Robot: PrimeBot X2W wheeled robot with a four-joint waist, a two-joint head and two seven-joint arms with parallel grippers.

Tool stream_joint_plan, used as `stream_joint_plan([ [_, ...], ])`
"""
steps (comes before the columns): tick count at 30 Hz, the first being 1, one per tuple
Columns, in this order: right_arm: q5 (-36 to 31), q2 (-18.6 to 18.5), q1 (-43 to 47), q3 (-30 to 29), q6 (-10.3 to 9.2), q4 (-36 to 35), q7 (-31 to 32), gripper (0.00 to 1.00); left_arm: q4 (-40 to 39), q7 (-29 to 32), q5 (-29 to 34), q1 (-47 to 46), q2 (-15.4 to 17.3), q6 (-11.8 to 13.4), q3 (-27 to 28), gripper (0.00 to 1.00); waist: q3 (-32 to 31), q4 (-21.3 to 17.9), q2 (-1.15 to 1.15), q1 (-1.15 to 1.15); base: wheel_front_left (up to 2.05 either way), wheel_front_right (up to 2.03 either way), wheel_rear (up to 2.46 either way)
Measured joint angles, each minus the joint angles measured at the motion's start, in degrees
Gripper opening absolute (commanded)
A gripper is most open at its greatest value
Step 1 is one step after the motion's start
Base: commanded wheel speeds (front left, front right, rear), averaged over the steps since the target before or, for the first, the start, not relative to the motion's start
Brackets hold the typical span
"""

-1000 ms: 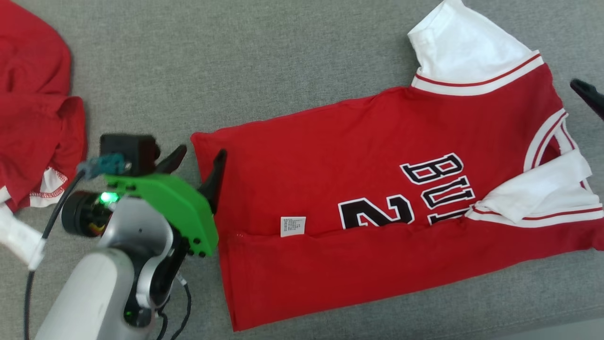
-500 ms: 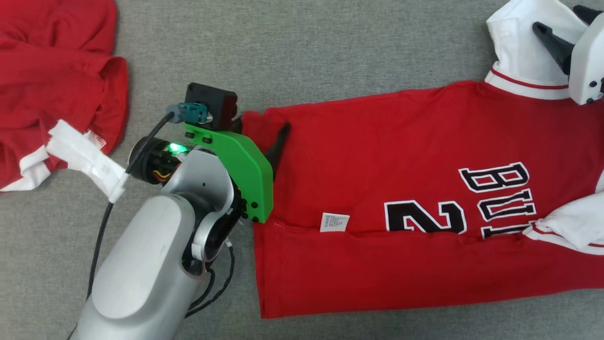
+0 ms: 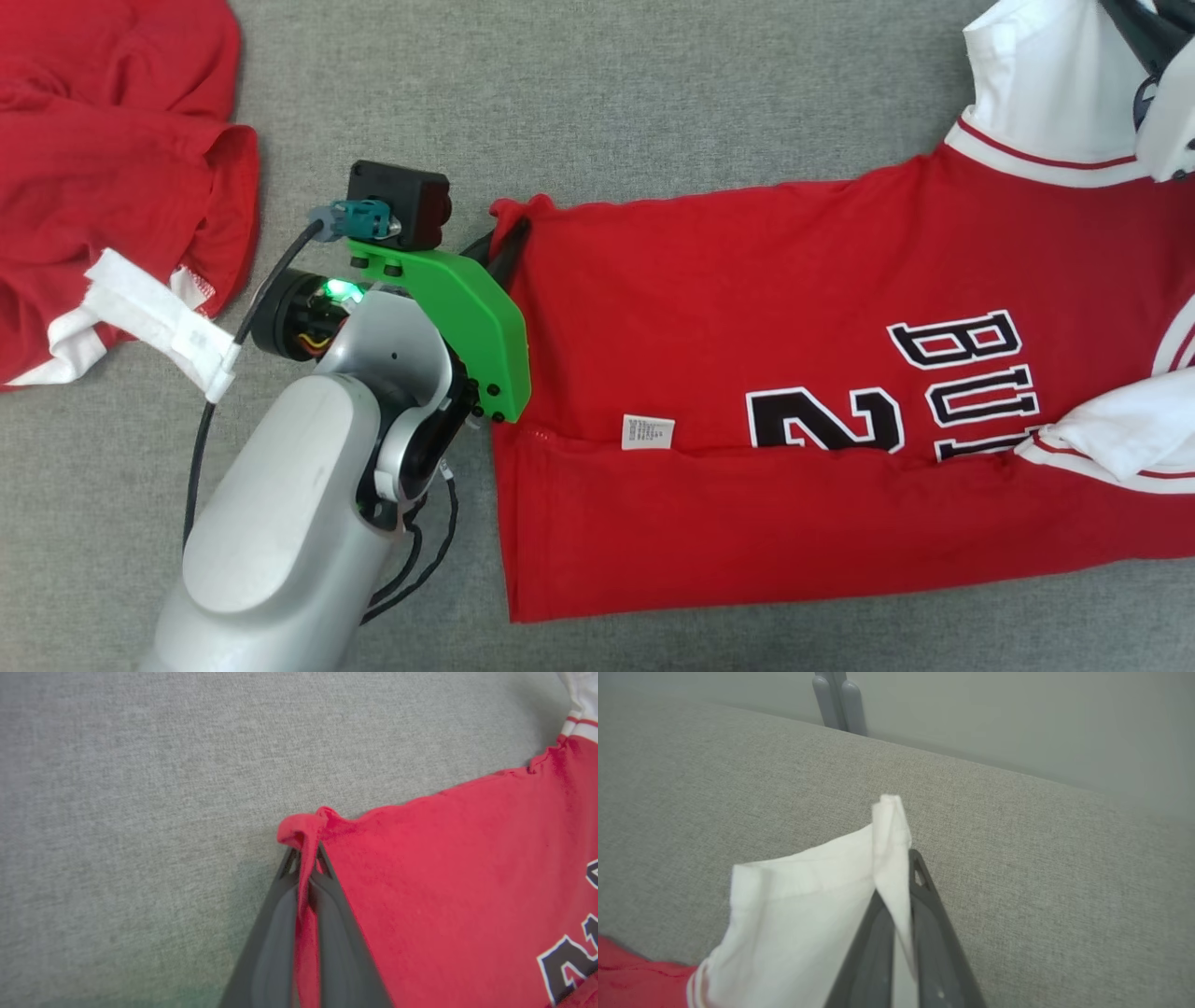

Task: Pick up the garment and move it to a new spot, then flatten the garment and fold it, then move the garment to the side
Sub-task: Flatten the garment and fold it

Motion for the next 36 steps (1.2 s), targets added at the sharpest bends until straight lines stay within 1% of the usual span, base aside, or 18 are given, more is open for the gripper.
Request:
stream_joint_plan([
  [2, 2.1, -1.8, 0.2, 0.6, 0.00, -2.0, -2.5, 0.00, -0.3, -1.0, -0.3, 0.1, 0.1, 0.0, 0.4, 0.00, -0.6, -0.5, 0.00, 0.00, 0.00, 0.00, 0.00],
  [5, 4.3, -5.6, 2.3, 1.6, 0.00, -5.7, -6.9, 0.00, -1.4, -2.6, -1.2, 1.4, 0.1, -0.3, 1.1, 0.00, -2.0, -1.4, 0.00, 0.00, 0.00, 0.00, 0.00],
  [10, 8.3, -11.7, 12.4, 3.0, 0.00, -11.5, -14.1, 0.00, -5.0, -4.9, -3.7, 8.9, 1.4, -0.5, 2.3, 0.00, -5.9, -2.8, 0.00, 0.00, 0.00, 0.00, 0.00],
  [13, 10.7, -13.5, 19.4, 3.1, -0.01, -14.0, -17.9, 0.00, -8.5, -6.5, -5.6, 15.3, 2.1, 0.2, 3.7, 0.00, -8.6, -3.9, 0.00, 0.00, 0.00, 0.00, 0.00],
  [17, 12.0, -13.2, 27.9, 3.7, -0.01, -15.2, -20.6, 0.00, -12.0, -8.3, -9.0, 24.9, 3.0, 2.0, 6.3, 0.00, -12.4, -5.7, 0.00, -0.01, 0.00, 0.00, 0.00],
  [20, 12.4, -10.6, 32.6, 4.2, 0.00, -14.6, -21.3, 0.00, -12.4, -9.8, -10.7, 30.8, 2.9, 2.8, 7.0, 0.00, -14.9, -7.3, 0.00, -0.01, 0.00, 0.00, 0.00],
  [21, 12.1, -9.6, 33.8, 4.1, 0.00, -13.6, -21.7, 0.00, -12.1, -10.3, -10.8, 32.0, 2.9, 3.0, 7.0, 0.05, -15.6, -7.7, 0.00, -0.01, 0.00, 0.00, 0.00],
  [22, 10.8, -8.7, 34.8, 3.9, 0.00, -12.0, -21.9, 0.47, -11.4, -10.7, -11.0, 33.3, 2.7, 3.1, 6.9, 0.42, -16.4, -8.2, 0.00, -0.01, 0.00, 0.00, 0.00],
  [23, 9.3, -8.0, 35.6, 3.9, 0.00, -10.4, -22.0, 1.00, -10.5, -11.0, -11.1, 34.4, 2.5, 3.1, 6.5, 1.00, -17.2, -8.7, 0.00, -0.01, 0.00, 0.00, 0.00],
  [25, 7.3, -6.2, 36.8, 2.9, -0.01, -8.0, -22.3, 1.00, -9.1, -12.8, -9.9, 35.8, 2.7, 2.9, 5.9, 1.00, -18.4, -9.6, 0.00, -0.01, 0.00, 0.00, 0.00],
  [26, 7.0, -5.3, 37.3, 1.9, -0.01, -7.3, -22.3, 1.00, -8.7, -14.4, -9.3, 36.3, 2.9, 2.8, 6.0, 1.00, -19.0, -10.1, 0.01, -0.01, 0.00, 0.00, 0.00],
  [27, 6.2, -4.7, 37.7, 0.7, 0.00, -7.0, -22.7, 1.00, -8.4, -16.5, -8.1, 36.8, 2.9, 3.2, 6.3, 1.00, -19.5, -10.6, 0.00, -0.01, 0.00, 0.00, 0.00],
  [29, 5.5, -4.6, 38.2, -1.6, -0.01, -6.7, -22.6, 1.00, -8.4, -21.7, -5.9, 38.2, 2.3, 4.8, 7.7, 1.00, -20.3, -11.4, 0.00, -0.01, 0.00, 0.00, 0.00],
  [31, 5.1, -4.5, 38.7, -4.0, 0.00, -6.8, -21.6, 1.00, -9.0, -28.6, -2.0, 39.8, 2.0, 7.2, 9.3, 1.00, -20.8, -12.2, 0.00, -0.01, 0.00, 0.00, 0.00],
  [32, 4.8, -4.5, 38.8, -5.6, -0.01, -6.7, -20.2, 1.00, -9.3, -33.2, -0.3, 40.8, 1.5, 8.7, 11.0, 1.00, -21.0, -12.6, 0.00, -0.01, 0.00, 0.00, 0.00],
  [34, 2.5, -3.6, 38.3, -7.4, -0.01, -5.8, -17.1, 1.00, -9.2, -39.2, 1.5, 42.2, 1.0, 9.6, 11.7, 1.00, -20.8, -13.0, 0.00, -0.01, 0.00, 0.00, 0.00],
  [36, 0.8, -1.5, 37.1, -8.5, -0.03, -4.6, -13.4, 1.00, -8.0, -42.5, 3.4, 43.0, -0.3, 10.1, 11.4, 1.00, -20.4, -13.0, 0.00, -0.01, 0.00, 0.00, 0.00],
])
